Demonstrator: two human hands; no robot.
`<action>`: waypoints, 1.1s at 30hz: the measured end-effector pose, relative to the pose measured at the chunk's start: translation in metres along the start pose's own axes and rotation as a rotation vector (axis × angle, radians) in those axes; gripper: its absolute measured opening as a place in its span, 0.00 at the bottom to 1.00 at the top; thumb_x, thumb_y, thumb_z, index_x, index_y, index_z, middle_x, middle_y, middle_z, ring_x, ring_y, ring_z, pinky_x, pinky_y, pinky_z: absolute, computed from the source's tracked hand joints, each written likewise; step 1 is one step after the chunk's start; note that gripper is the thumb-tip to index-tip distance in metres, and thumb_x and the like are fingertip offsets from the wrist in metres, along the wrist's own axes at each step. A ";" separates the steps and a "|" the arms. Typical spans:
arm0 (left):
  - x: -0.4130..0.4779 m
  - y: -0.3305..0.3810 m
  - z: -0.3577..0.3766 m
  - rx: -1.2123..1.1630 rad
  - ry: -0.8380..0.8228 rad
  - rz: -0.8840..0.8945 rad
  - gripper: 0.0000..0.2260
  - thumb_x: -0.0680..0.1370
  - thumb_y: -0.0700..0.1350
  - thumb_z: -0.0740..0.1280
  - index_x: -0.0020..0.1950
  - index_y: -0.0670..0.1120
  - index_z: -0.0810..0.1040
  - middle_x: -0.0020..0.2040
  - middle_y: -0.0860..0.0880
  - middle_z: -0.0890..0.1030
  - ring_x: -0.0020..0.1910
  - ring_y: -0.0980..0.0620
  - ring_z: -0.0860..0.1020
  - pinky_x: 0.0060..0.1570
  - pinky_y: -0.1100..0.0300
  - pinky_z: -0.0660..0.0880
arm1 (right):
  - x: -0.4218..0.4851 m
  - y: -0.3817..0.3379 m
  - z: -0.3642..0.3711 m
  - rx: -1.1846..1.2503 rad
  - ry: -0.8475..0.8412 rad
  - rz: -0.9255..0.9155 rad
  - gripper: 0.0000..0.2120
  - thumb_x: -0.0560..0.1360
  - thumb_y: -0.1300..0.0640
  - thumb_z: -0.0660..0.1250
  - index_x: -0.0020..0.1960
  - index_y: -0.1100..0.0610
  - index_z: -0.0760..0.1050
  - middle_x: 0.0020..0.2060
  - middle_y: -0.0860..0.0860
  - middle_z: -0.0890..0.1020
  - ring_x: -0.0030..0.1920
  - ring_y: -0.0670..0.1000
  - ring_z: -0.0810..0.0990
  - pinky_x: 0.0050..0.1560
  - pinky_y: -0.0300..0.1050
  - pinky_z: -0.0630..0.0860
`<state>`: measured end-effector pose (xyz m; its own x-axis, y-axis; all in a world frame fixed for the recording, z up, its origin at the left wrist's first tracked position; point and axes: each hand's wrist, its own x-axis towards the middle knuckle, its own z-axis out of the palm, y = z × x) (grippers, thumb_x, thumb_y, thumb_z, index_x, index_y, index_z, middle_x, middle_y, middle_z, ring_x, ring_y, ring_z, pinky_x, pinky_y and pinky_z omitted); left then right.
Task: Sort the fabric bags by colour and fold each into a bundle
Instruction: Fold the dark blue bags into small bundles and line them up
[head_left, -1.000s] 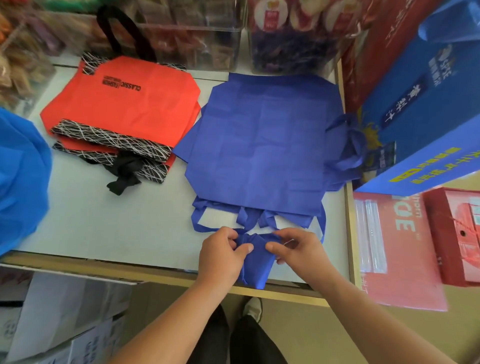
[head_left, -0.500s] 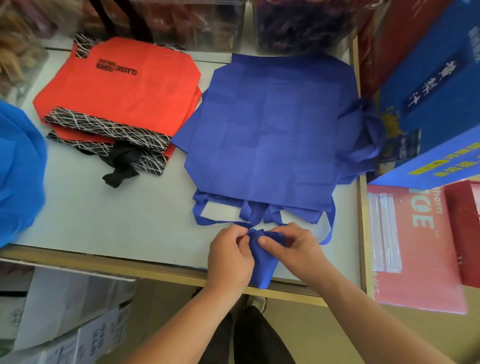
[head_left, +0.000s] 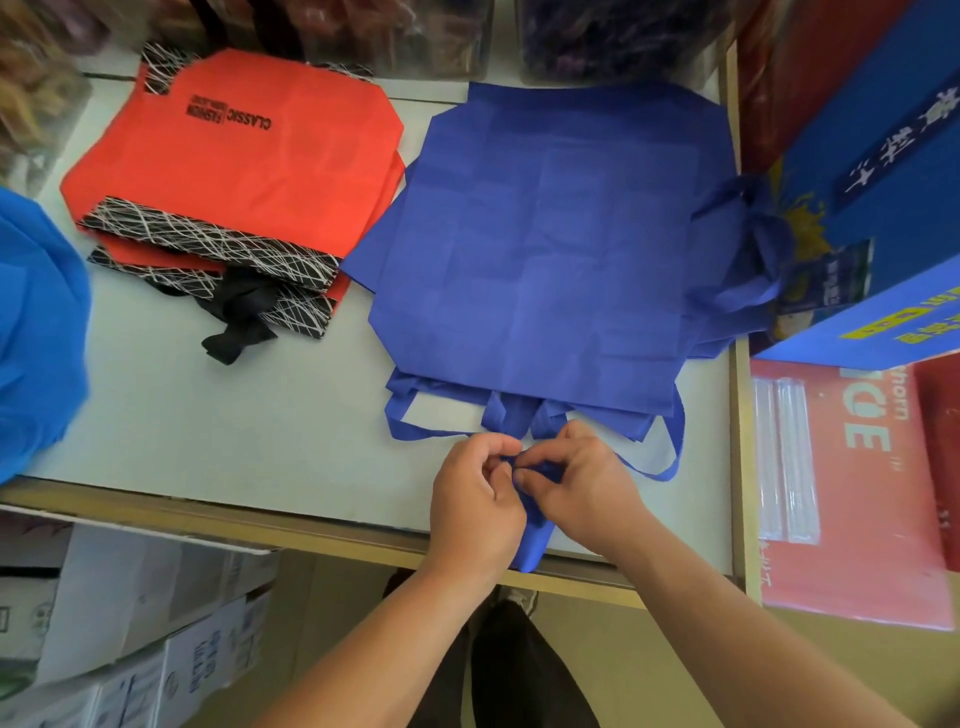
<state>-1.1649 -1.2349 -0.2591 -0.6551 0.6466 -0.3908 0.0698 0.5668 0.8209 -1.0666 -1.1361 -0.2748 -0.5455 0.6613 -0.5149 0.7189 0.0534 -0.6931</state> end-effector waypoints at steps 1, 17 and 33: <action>-0.002 0.001 0.002 -0.015 -0.007 0.004 0.16 0.81 0.35 0.64 0.51 0.57 0.79 0.51 0.58 0.82 0.52 0.61 0.80 0.49 0.70 0.77 | 0.001 -0.003 0.001 -0.021 -0.011 0.011 0.07 0.76 0.52 0.75 0.46 0.40 0.85 0.43 0.43 0.72 0.44 0.43 0.75 0.45 0.46 0.77; -0.014 -0.028 -0.012 0.290 0.138 0.112 0.12 0.72 0.52 0.79 0.50 0.53 0.78 0.45 0.60 0.75 0.45 0.57 0.75 0.42 0.64 0.74 | -0.016 0.005 -0.021 0.410 -0.074 0.106 0.05 0.80 0.62 0.71 0.48 0.57 0.85 0.33 0.55 0.84 0.31 0.50 0.79 0.36 0.41 0.81; 0.009 -0.023 -0.013 0.241 0.173 0.245 0.03 0.77 0.41 0.74 0.49 0.48 0.83 0.43 0.56 0.78 0.46 0.52 0.76 0.44 0.54 0.79 | -0.018 -0.004 0.006 0.526 0.083 0.109 0.04 0.79 0.60 0.72 0.49 0.54 0.86 0.38 0.47 0.85 0.30 0.42 0.75 0.30 0.38 0.74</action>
<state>-1.1817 -1.2486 -0.2757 -0.7131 0.6936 -0.1024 0.4011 0.5234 0.7517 -1.0625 -1.1529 -0.2659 -0.4291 0.6998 -0.5711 0.4451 -0.3863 -0.8079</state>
